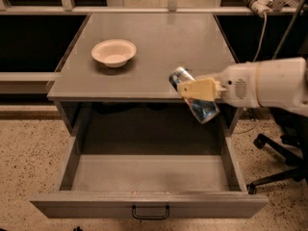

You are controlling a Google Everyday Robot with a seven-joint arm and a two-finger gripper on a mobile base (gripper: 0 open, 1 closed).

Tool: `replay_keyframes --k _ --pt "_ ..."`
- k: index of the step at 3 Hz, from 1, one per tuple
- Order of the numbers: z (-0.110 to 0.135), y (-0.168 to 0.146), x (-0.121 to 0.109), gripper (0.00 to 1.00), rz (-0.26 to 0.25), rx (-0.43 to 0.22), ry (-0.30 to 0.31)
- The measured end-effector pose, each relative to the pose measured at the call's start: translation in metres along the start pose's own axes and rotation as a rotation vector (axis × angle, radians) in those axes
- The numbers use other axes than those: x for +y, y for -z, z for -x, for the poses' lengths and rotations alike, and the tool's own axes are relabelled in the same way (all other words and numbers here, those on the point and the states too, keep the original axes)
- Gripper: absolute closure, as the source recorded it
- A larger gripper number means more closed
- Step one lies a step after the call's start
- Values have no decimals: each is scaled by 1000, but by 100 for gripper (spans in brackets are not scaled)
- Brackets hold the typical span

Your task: Place redbull can into top drawer

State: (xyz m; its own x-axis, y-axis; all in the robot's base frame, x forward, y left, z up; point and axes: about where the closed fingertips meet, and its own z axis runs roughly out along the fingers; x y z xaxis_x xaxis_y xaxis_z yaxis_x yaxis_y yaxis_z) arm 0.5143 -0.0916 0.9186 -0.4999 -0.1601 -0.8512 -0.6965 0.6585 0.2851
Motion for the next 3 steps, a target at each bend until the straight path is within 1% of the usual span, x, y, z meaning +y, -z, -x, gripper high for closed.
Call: replay_keyframes --k 1,2,3 --pt "-96 28 -35 100 -101 43 -254" --pt "-113 25 -31 100 -98 69 -281" --pt "-113 25 -31 100 -98 68 -280"
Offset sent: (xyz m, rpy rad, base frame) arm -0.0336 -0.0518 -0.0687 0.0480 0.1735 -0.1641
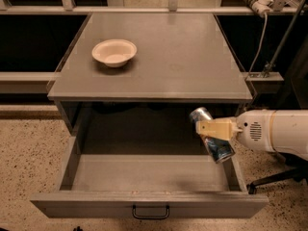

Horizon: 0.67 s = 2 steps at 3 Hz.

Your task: Place redbull can into top drawer

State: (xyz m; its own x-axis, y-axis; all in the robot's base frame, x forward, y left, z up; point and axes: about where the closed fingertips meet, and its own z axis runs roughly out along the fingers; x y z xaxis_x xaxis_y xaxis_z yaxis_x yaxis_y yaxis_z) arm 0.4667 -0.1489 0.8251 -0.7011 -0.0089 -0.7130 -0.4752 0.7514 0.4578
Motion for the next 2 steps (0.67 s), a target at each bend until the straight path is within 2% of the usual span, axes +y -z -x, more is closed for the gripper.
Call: replay_keyframes --k 1,2 --pt "-24 -14 -30 100 -52 22 -98" --pt "-66 -56 -74 100 -97 82 -213"
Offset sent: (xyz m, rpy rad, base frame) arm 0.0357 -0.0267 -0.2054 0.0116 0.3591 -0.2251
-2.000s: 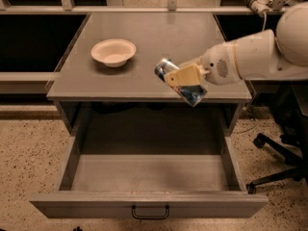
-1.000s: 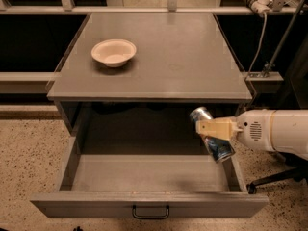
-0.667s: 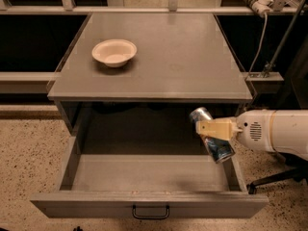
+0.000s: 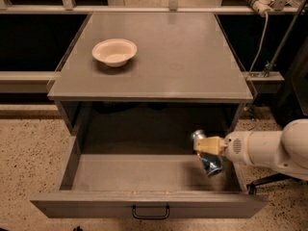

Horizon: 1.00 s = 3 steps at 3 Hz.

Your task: Place redbull can into top drawer

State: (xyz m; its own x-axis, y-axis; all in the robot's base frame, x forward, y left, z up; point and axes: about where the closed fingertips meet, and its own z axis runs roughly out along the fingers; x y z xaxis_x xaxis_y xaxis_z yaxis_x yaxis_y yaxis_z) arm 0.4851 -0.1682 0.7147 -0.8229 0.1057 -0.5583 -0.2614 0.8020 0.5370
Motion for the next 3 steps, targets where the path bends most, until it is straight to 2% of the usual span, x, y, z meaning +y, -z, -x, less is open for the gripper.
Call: replay_keyframes --k 1,2,3 --pt "-27 -45 -28 100 -21 50 -85" --pt "-28 -50 -29 81 -20 52 -91" --pt "-28 -50 -29 58 -20 52 -91"
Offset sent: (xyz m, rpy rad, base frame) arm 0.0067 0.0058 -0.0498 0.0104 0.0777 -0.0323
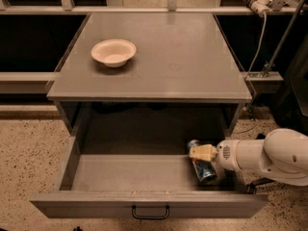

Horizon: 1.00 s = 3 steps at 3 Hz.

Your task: Place redbull can into top drawer

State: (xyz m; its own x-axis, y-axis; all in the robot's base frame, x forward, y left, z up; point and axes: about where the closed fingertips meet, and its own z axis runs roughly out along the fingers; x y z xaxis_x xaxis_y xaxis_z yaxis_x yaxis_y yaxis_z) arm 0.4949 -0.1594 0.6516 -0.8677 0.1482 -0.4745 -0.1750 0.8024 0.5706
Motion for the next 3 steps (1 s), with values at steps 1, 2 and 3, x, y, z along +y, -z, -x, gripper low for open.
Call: replay_keyframes --k 1,2,3 --pt "0 0 0 35 0 0 0" --pt "0 0 0 12 0 0 0" --pt "0 0 0 0 0 0 0"
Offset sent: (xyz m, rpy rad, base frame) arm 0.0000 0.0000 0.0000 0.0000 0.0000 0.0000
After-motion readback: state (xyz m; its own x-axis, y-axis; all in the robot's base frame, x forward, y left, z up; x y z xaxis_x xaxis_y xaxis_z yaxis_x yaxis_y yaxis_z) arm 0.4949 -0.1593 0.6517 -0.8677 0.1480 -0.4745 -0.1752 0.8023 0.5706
